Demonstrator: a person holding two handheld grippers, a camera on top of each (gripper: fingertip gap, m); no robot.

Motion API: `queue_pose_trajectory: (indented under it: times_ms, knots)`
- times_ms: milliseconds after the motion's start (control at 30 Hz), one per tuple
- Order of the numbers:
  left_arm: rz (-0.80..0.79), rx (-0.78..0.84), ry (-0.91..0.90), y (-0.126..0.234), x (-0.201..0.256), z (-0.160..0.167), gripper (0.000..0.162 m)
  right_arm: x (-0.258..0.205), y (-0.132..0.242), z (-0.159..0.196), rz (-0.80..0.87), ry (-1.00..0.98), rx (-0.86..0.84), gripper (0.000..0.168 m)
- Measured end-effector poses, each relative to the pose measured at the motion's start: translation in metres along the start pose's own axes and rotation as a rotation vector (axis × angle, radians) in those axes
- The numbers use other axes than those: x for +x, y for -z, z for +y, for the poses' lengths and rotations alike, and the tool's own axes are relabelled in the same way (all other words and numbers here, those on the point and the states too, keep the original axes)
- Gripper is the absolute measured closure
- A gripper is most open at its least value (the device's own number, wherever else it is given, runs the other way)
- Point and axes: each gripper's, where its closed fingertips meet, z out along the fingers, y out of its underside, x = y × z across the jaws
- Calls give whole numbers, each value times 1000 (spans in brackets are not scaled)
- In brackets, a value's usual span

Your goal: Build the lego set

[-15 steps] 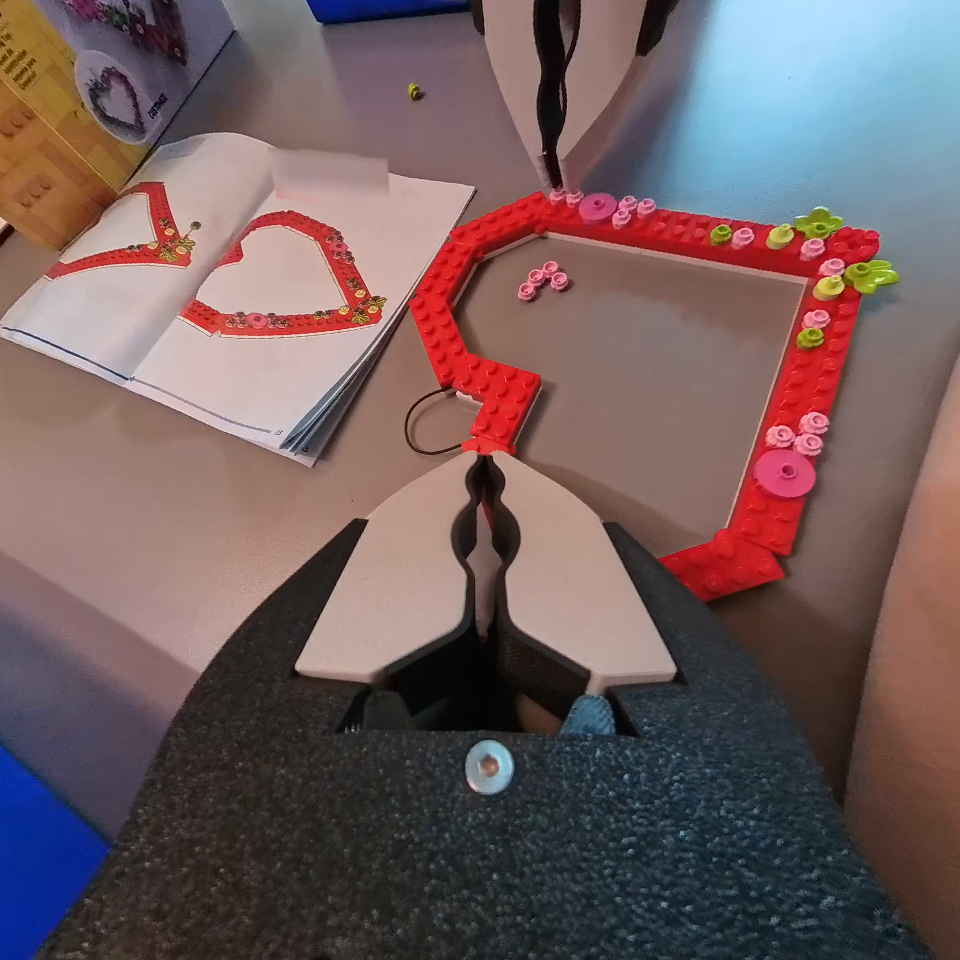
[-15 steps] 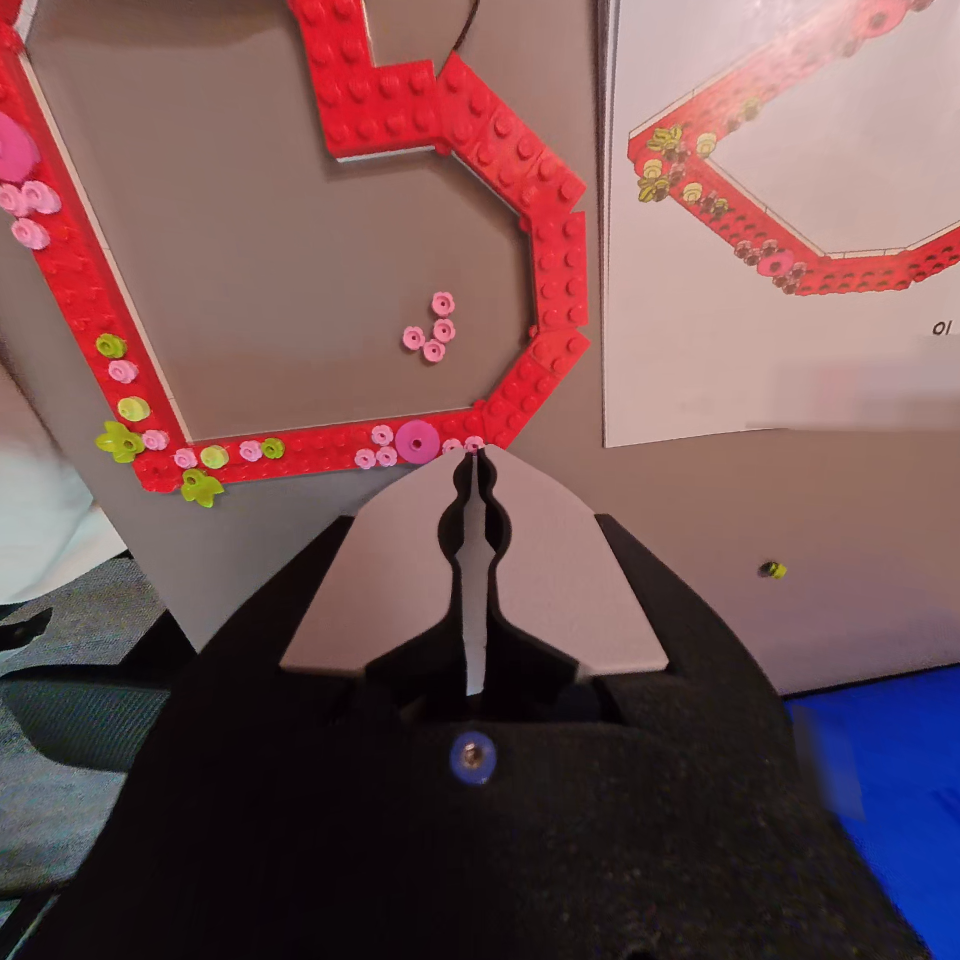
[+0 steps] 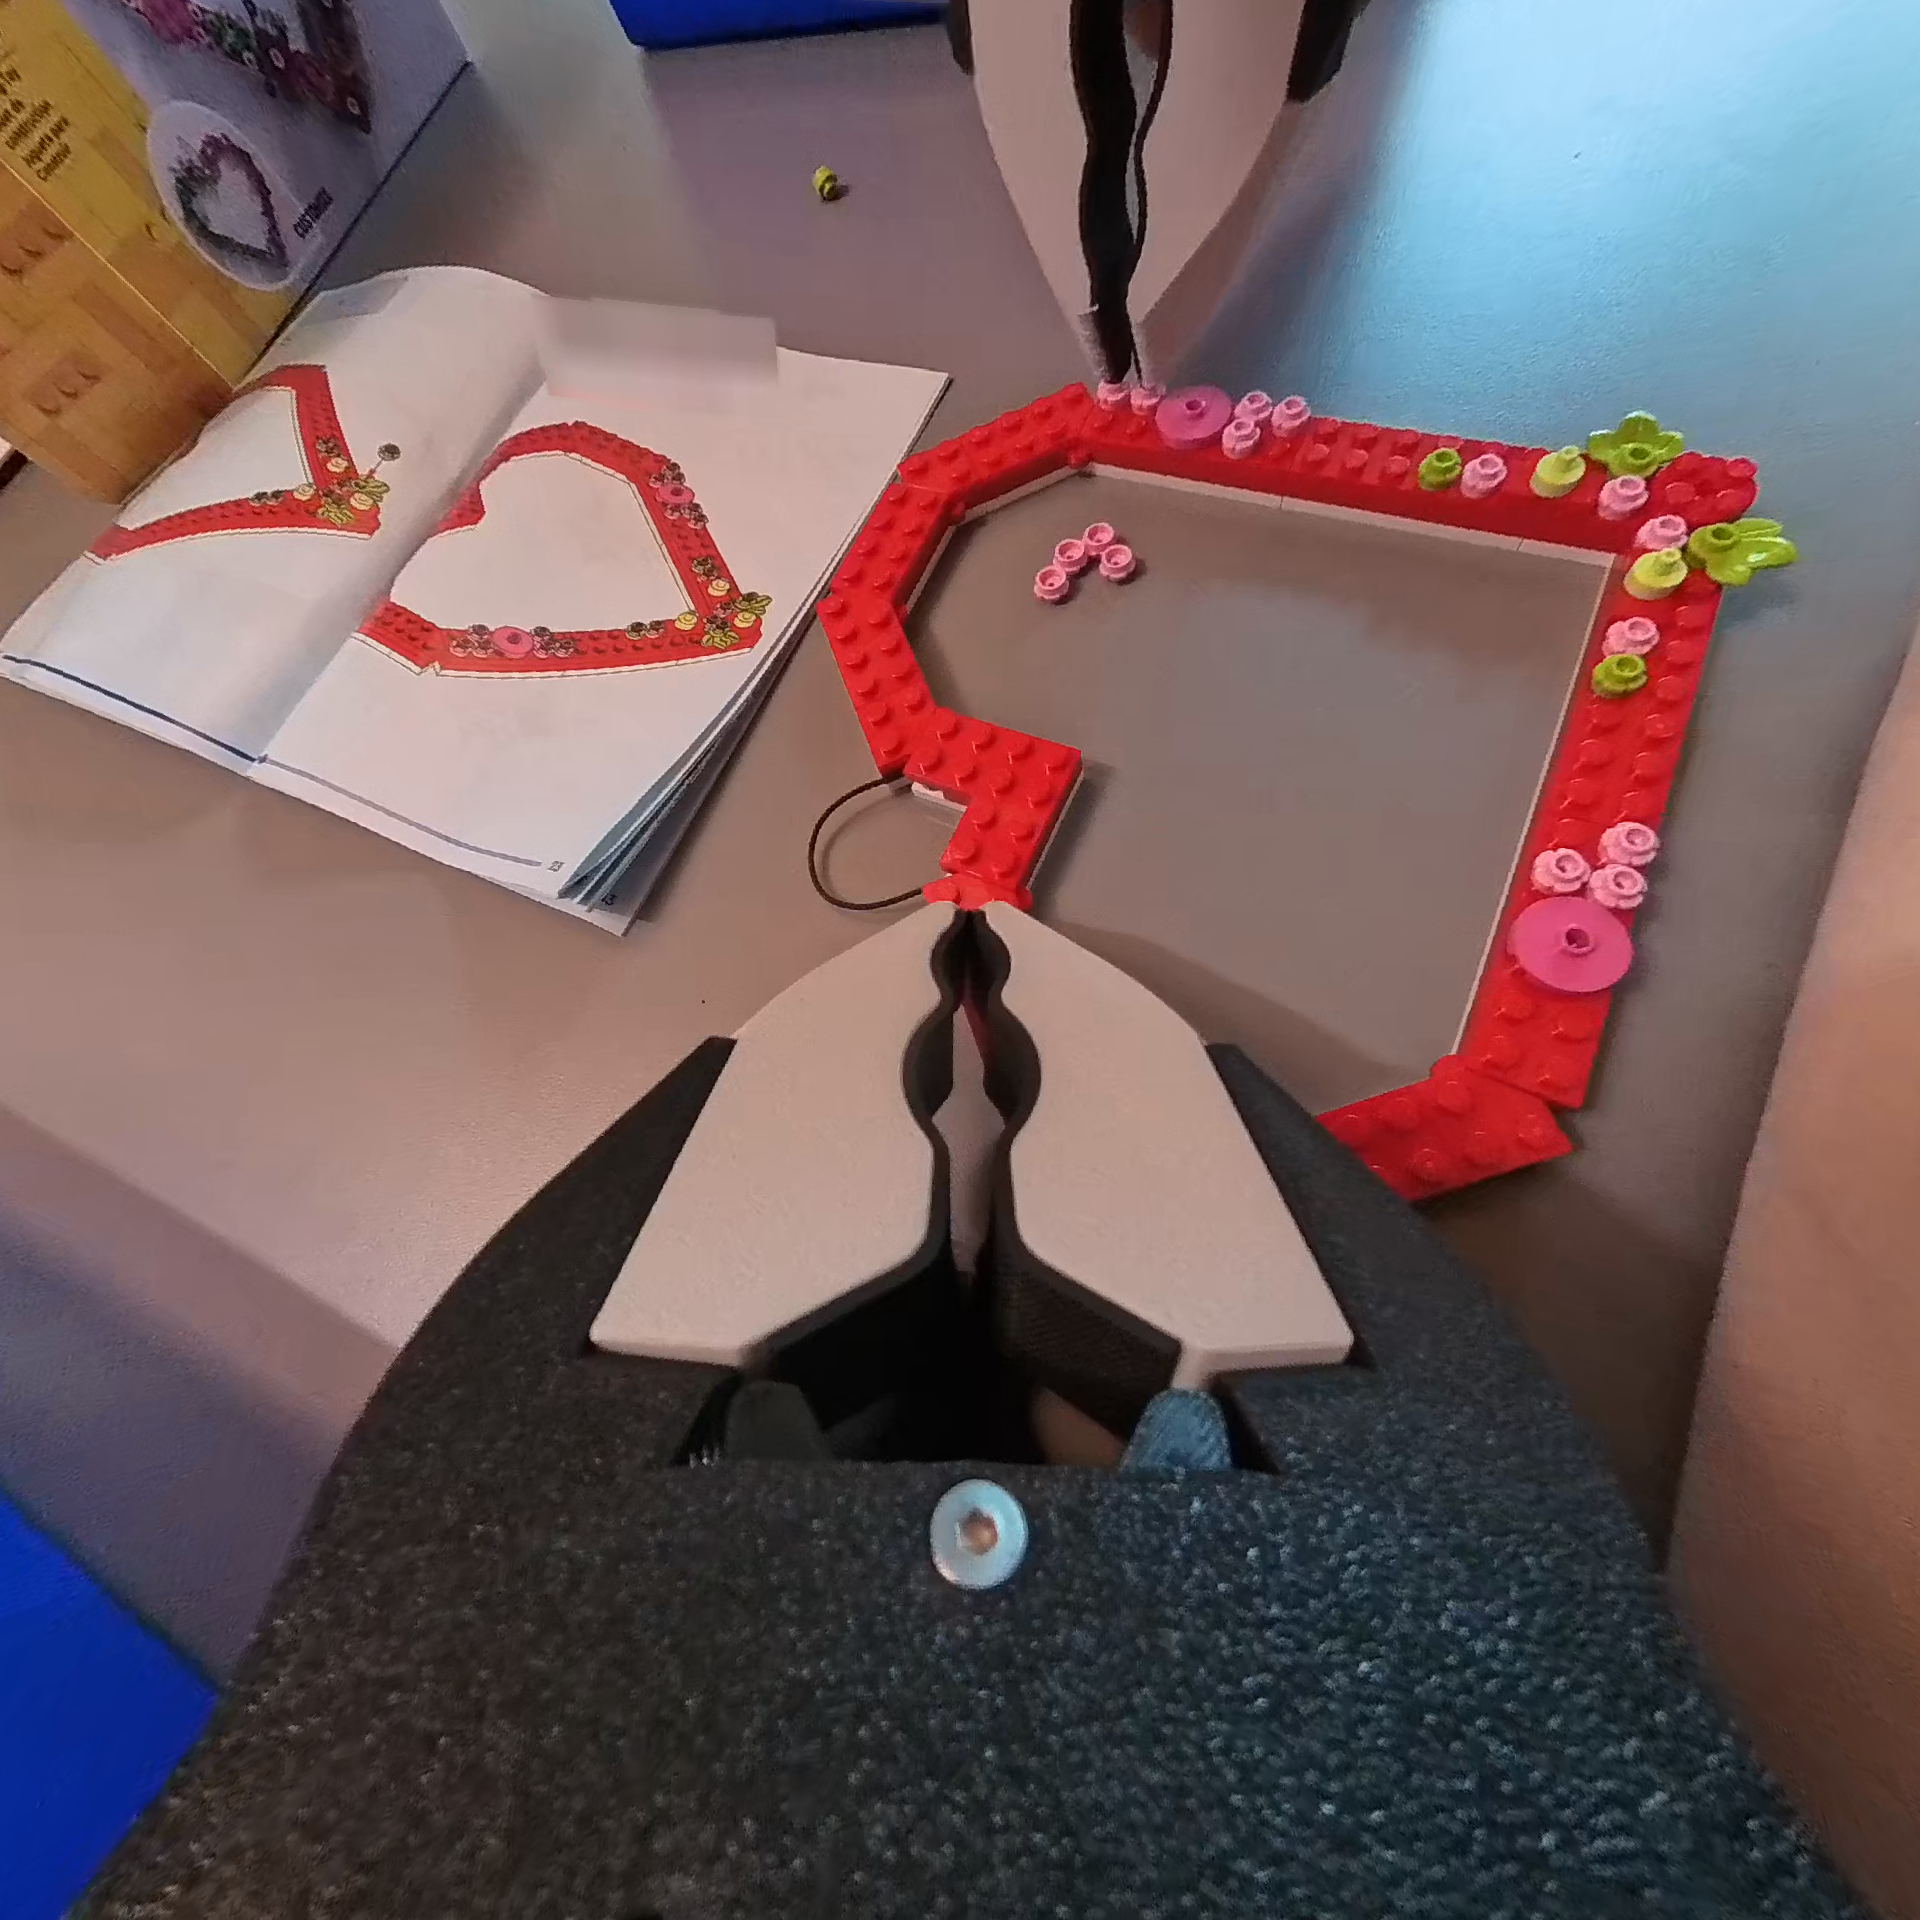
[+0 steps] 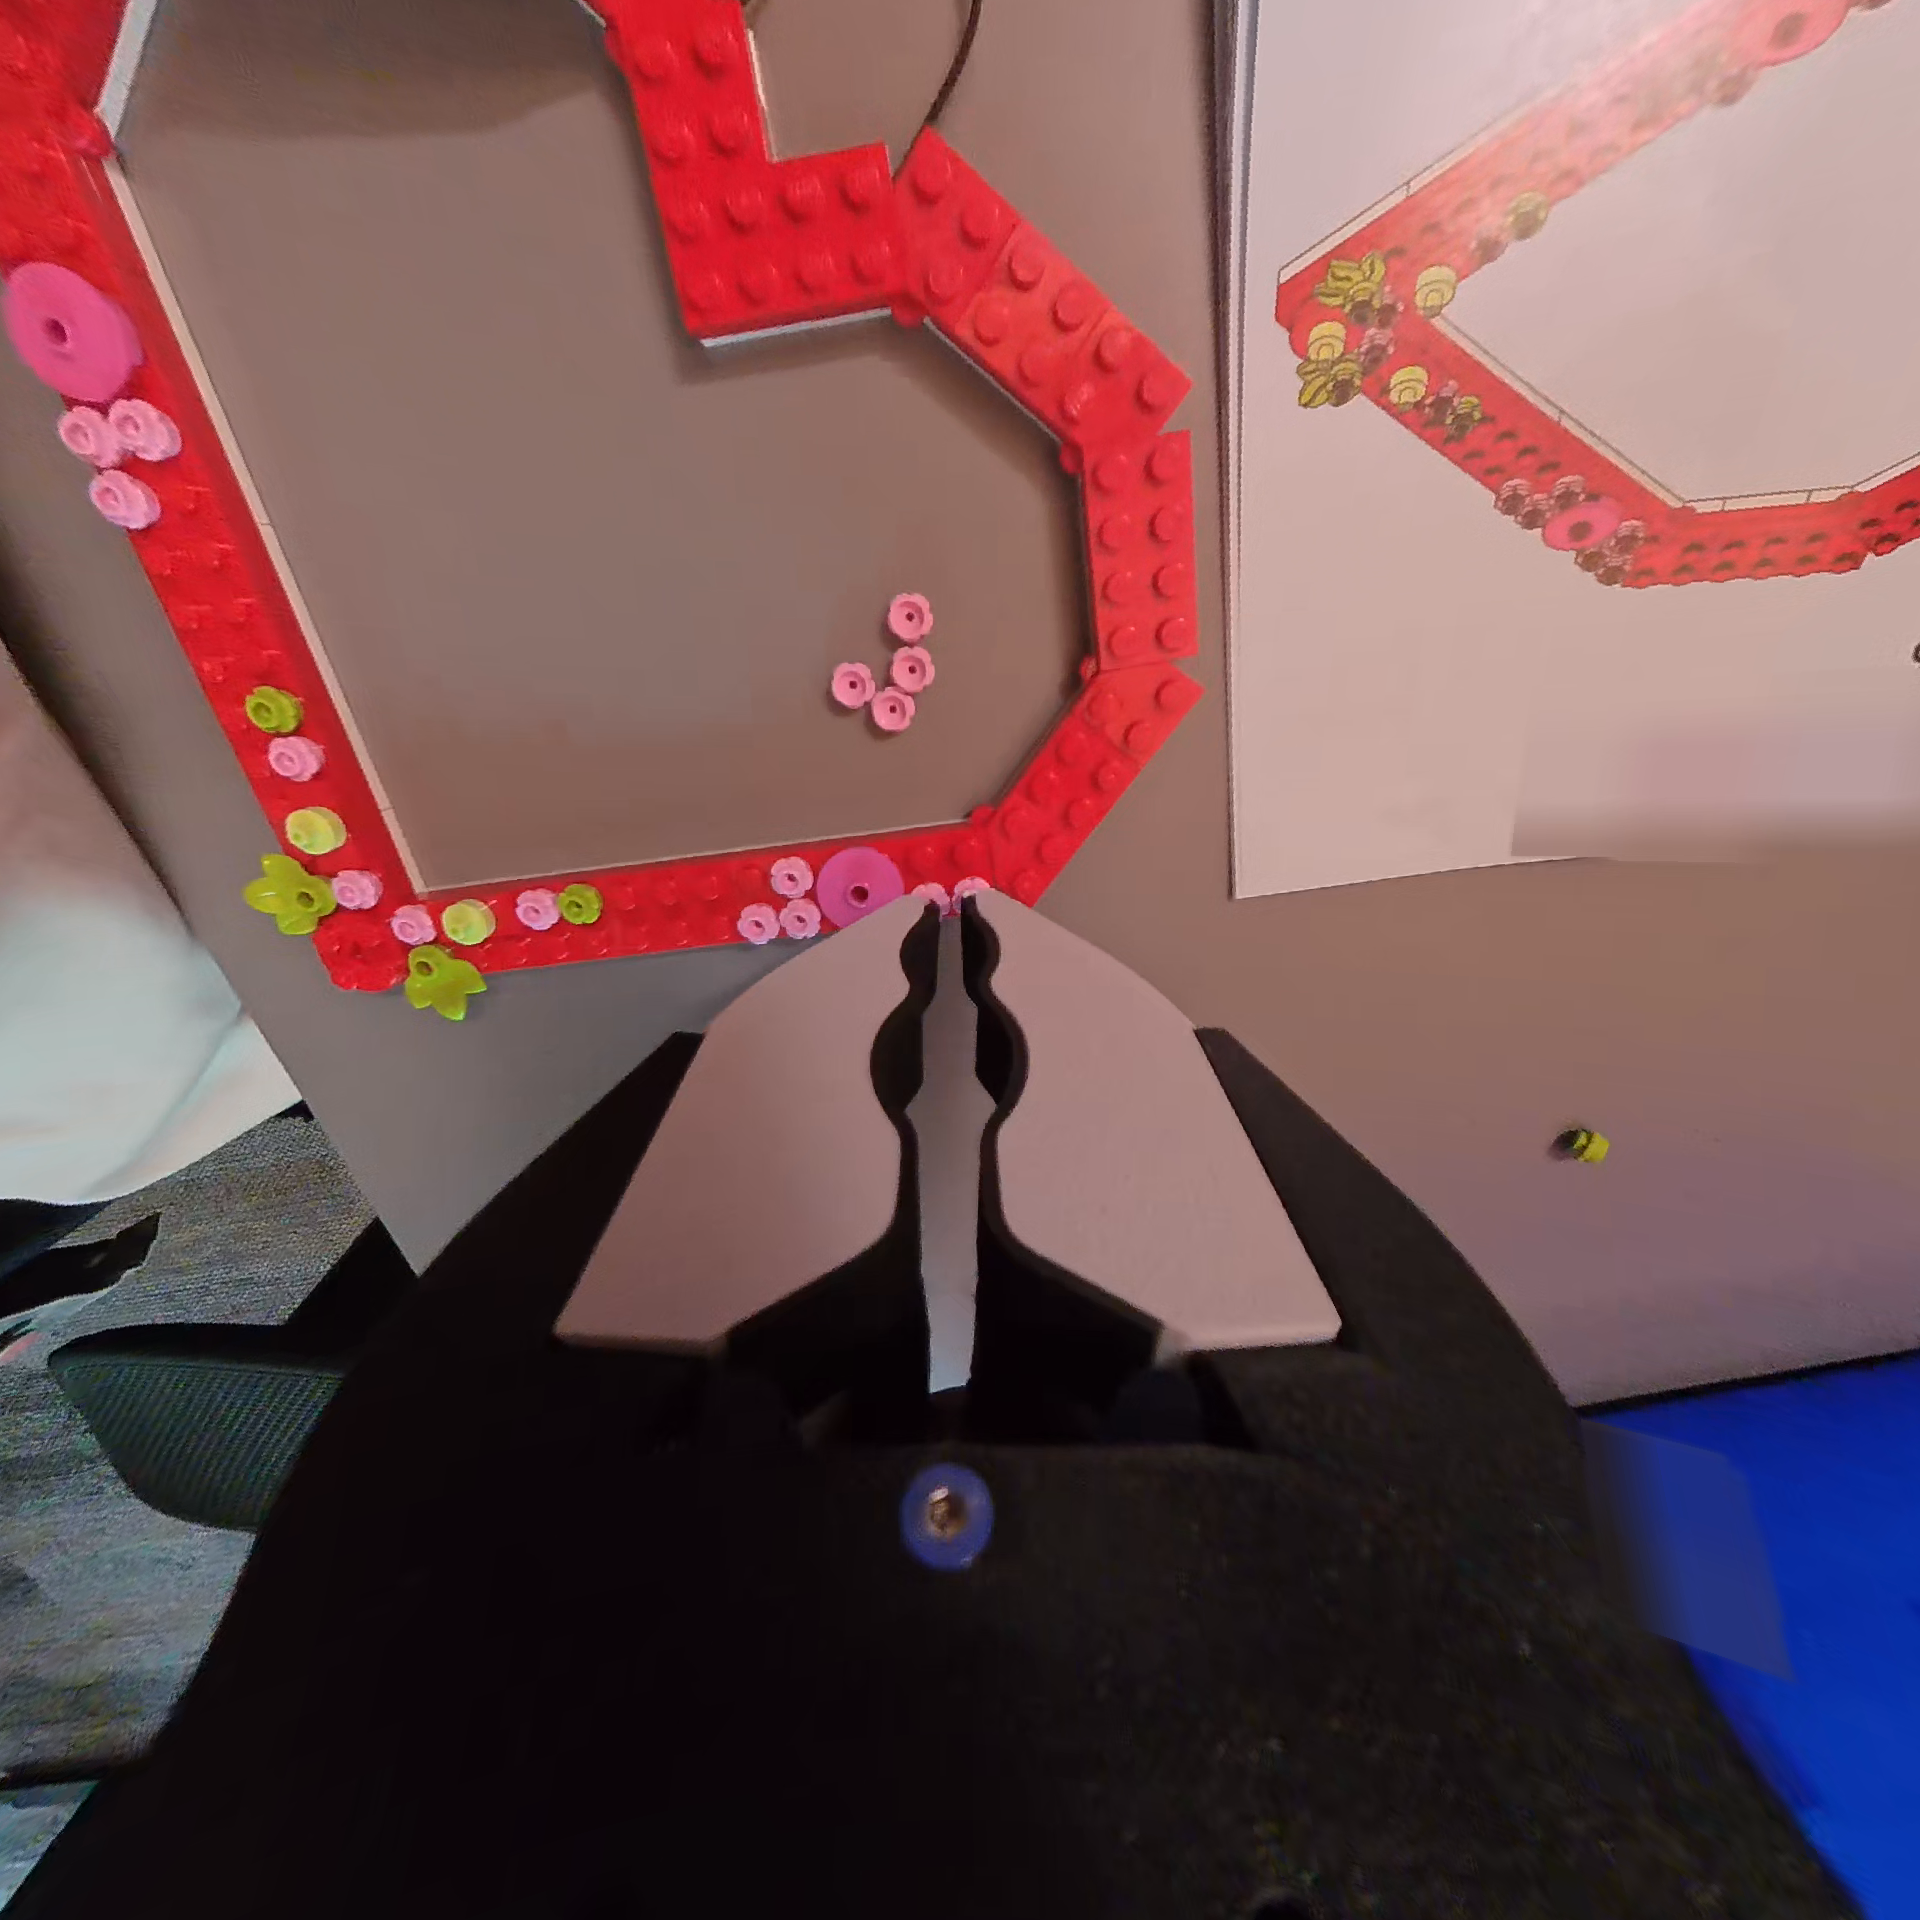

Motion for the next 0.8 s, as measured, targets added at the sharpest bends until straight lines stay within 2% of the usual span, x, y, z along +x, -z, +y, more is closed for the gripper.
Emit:
queue_pose_trajectory:
  times_ms: [200, 500, 633, 800]
  knots:
    - [-5, 0, -6, 0, 0, 0, 162, -1, 0, 0, 7, -2, -40, 164]
    - [1, 0, 1, 0, 0, 0, 162, -4, -1, 0, -28, -112, -82, 166]
    - [1, 0, 1, -1, 0, 0, 162, -4, -1, 0, 32, -82, -113, 166]
    - [5, 2, -9, -1, 1, -1, 162, -10, 2, 2, -27, -71, -60, 164]
